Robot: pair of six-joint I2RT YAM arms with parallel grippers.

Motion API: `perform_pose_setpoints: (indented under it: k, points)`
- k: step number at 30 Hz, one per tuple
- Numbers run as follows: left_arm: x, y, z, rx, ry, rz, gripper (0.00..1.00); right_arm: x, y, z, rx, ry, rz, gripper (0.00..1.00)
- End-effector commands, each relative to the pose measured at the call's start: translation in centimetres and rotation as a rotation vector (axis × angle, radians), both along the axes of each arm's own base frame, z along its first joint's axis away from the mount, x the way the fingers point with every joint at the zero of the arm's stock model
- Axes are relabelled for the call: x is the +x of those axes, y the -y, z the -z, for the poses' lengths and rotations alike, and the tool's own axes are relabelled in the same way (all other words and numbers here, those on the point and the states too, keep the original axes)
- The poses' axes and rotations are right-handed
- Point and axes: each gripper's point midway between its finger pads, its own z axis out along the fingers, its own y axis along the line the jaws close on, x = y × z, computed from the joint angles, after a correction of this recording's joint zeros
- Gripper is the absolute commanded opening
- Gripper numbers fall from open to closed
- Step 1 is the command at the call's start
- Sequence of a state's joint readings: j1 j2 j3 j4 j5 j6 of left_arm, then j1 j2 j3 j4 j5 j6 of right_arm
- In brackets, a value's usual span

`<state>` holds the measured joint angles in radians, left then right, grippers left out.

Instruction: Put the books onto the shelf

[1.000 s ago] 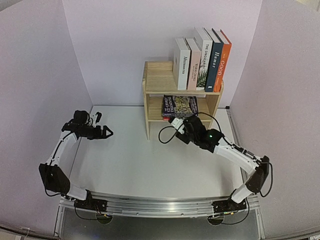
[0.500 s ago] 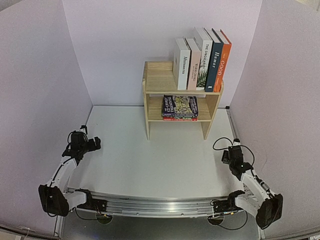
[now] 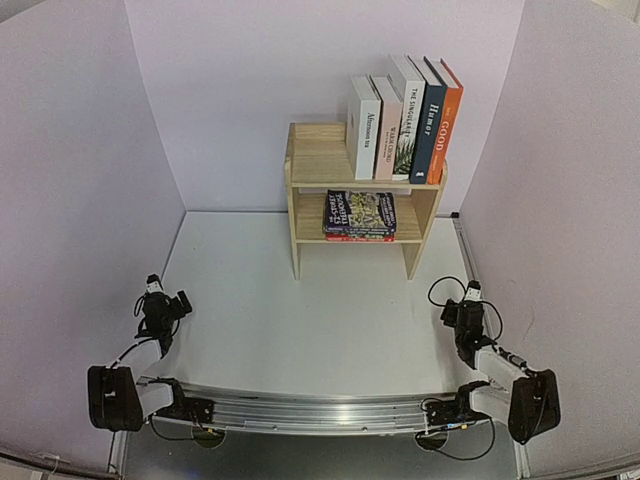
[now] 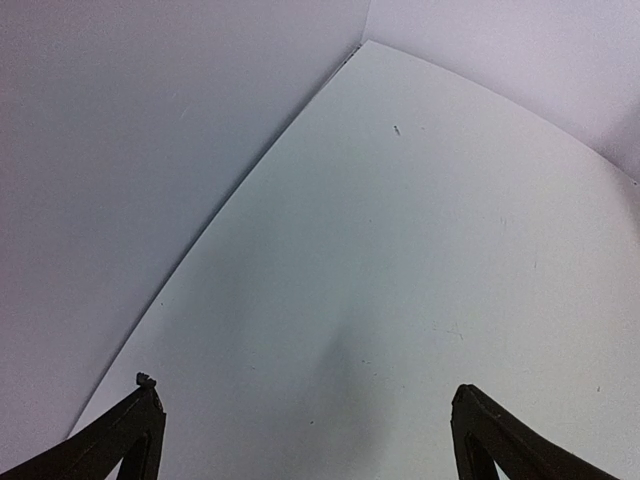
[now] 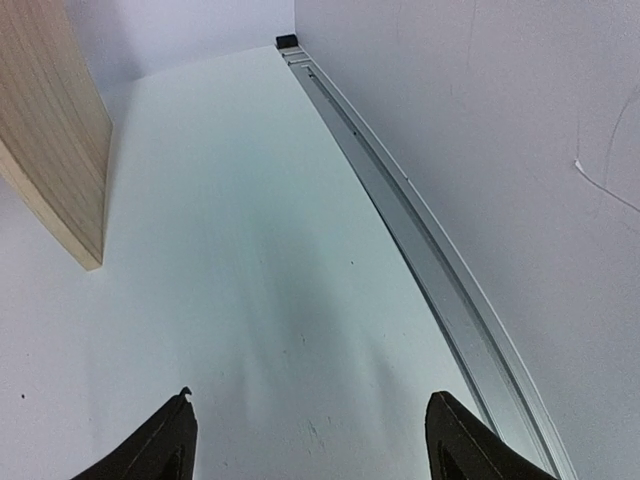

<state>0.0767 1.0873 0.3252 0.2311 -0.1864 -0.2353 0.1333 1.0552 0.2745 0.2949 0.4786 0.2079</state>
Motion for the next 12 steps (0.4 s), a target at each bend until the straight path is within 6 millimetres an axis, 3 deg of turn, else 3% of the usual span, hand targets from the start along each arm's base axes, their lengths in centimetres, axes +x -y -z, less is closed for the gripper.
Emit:
perform_pose_setpoints:
  k: [1, 12]
  points:
    - [1.0, -0.5, -3.2, 0.062, 0.150, 0.004, 1.00, 1.4, -0.1, -2.0, 0.021, 0.110, 0.004, 0.79]
    - [0.6, -1.8, -2.8, 0.047, 0.156, -0.057, 1.00, 0.5, 0.6, -2.6, 0.023, 0.153, 0.041, 0.85]
